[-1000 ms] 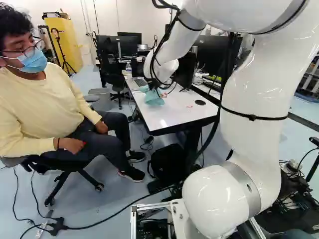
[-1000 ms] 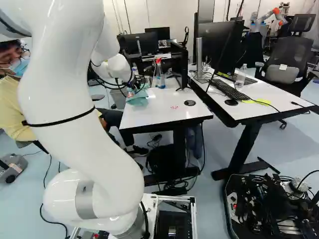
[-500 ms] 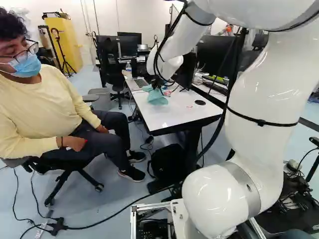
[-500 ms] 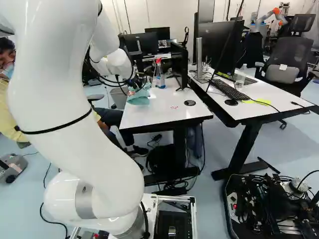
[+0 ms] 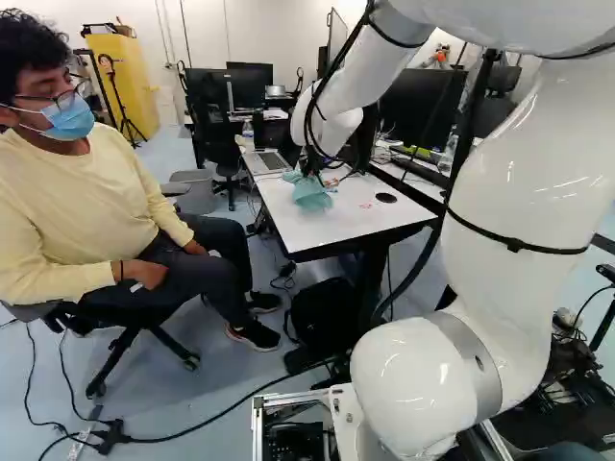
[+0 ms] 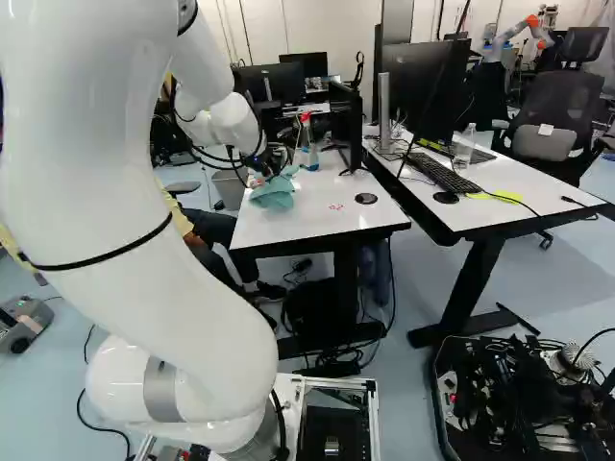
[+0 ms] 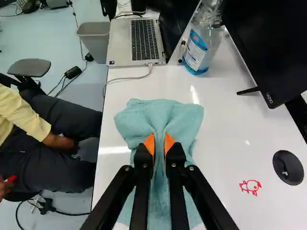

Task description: Clean the table with the green towel

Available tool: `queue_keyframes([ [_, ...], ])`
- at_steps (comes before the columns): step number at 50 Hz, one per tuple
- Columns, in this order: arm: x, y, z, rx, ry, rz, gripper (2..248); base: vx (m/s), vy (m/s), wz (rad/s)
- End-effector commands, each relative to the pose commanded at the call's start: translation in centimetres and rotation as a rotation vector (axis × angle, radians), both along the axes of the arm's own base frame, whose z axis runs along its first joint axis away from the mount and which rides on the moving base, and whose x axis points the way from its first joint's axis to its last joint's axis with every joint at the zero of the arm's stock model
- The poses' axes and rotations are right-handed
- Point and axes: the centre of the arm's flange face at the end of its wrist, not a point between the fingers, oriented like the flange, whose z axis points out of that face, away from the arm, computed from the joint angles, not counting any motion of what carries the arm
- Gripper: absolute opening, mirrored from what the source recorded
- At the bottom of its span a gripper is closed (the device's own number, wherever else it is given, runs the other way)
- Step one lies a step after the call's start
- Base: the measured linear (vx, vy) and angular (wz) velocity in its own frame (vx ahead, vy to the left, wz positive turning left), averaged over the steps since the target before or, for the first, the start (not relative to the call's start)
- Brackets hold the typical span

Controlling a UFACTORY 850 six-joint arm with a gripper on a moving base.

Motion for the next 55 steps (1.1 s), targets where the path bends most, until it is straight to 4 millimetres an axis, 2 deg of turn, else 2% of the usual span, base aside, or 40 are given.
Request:
queue_keyframes([
  [55, -6.2, -3.2, -0.2, -0.001, 0.009, -0.058, 44, 0.0, 0.0, 0.0],
])
